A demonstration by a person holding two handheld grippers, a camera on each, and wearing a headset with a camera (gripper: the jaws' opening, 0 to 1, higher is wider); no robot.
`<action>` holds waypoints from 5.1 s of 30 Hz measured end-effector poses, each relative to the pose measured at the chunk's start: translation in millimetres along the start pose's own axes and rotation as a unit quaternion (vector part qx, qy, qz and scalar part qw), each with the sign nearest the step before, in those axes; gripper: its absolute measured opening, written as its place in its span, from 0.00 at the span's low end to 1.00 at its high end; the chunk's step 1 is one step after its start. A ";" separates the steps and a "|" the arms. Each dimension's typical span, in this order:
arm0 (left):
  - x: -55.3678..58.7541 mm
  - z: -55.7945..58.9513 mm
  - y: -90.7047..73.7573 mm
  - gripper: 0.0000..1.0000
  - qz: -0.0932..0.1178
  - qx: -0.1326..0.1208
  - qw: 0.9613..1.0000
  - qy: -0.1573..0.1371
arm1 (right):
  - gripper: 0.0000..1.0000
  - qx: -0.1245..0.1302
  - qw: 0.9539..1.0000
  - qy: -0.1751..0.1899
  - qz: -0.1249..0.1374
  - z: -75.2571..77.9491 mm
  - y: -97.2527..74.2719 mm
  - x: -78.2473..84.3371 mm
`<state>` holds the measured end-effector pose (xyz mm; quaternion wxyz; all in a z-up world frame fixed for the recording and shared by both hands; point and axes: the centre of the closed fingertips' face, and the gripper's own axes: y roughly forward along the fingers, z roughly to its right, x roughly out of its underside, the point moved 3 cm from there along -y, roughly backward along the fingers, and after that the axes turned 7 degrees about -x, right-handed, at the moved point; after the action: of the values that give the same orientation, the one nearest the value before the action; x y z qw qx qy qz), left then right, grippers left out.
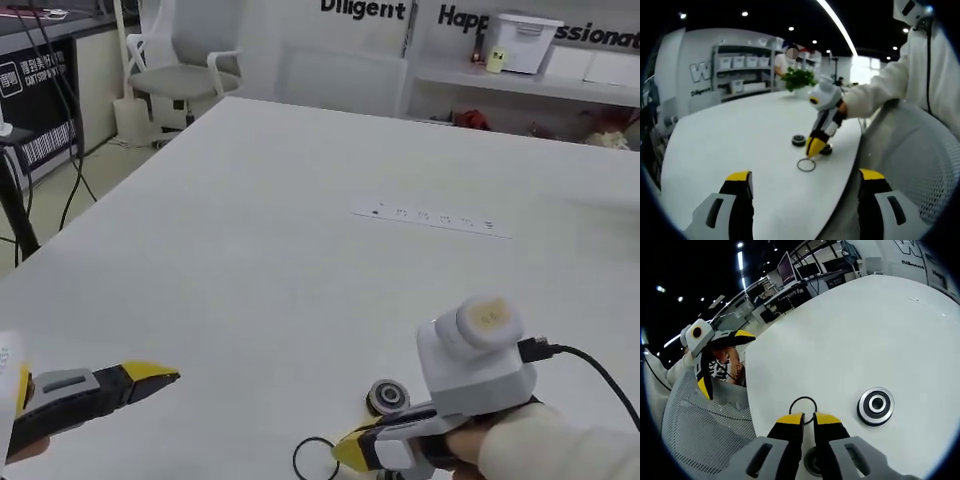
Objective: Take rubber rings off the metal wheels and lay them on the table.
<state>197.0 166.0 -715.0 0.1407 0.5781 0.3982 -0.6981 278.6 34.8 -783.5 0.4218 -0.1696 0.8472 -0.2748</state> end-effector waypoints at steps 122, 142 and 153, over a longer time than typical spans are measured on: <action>-21.5 73.4 160.8 0.31 -0.020 0.180 0.974 0.133 | 0.22 0.010 0.992 -0.121 0.028 8.7 -56.0 54.6; -4.1 72.9 165.7 0.16 -0.041 0.180 0.976 0.116 | 0.15 0.015 0.987 -0.157 0.017 11.4 -54.0 56.4; -2.9 72.0 167.9 0.14 -0.033 0.177 0.977 0.117 | 0.09 0.017 0.986 -0.165 0.009 13.5 -54.3 57.0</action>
<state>258.0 5.5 -777.3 -0.0347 0.6580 0.3013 -0.6893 259.1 -42.1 -792.6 0.5613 -0.1973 0.7626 -0.2537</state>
